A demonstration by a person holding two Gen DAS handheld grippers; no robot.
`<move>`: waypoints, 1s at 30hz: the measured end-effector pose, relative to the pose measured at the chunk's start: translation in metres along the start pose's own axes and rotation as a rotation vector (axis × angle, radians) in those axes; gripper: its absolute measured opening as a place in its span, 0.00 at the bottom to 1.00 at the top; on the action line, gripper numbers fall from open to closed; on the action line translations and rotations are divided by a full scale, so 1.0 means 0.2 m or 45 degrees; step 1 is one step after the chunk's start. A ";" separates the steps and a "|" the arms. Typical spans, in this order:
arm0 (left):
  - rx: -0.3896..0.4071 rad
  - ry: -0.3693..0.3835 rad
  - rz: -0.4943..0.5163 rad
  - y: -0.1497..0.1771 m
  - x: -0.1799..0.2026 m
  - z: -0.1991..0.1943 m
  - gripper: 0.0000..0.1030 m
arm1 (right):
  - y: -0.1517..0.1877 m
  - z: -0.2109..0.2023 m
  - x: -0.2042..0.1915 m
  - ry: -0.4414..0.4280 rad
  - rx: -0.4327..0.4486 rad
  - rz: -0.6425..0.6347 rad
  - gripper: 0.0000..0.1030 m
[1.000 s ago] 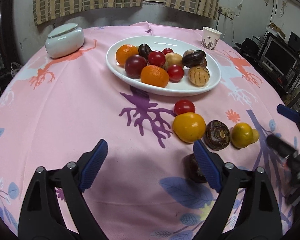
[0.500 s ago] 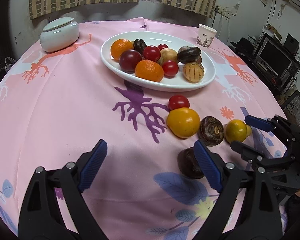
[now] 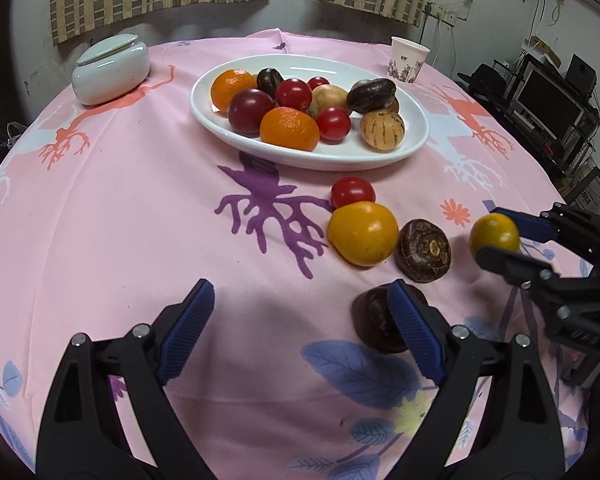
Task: Organize fruits
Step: 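Grasp a large yellow citrus with the right gripper while the left grasps a yellow tomato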
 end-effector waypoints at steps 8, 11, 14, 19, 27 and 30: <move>0.026 -0.028 -0.027 -0.03 0.04 -0.02 0.87 | -0.05 -0.12 -0.01 -0.052 0.072 0.046 0.40; 0.010 -0.042 -0.018 -0.04 0.07 -0.01 0.87 | -0.05 -0.13 -0.02 -0.091 0.061 0.062 0.40; 0.004 -0.041 -0.016 -0.07 0.11 0.00 0.87 | -0.04 -0.14 -0.01 -0.092 0.061 0.080 0.40; -0.006 -0.093 0.001 -0.12 0.15 0.07 0.86 | -0.05 -0.18 0.01 -0.097 0.085 0.095 0.40; -0.098 -0.143 0.000 -0.10 0.14 0.21 0.65 | -0.03 -0.17 -0.01 -0.113 0.065 0.090 0.40; -0.087 -0.151 0.033 -0.09 0.15 0.21 0.46 | -0.03 -0.16 -0.02 -0.123 0.059 0.083 0.40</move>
Point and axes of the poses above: each gripper's, at about its wrist camera, not at the fingertips, and z roughly the way its jaws point, x to its right, y to its underside, the point moved 9 cm from there along z, roughly the way its jaws point, and after that the axes turned 7 degrees about -z, right-handed, at the moved point
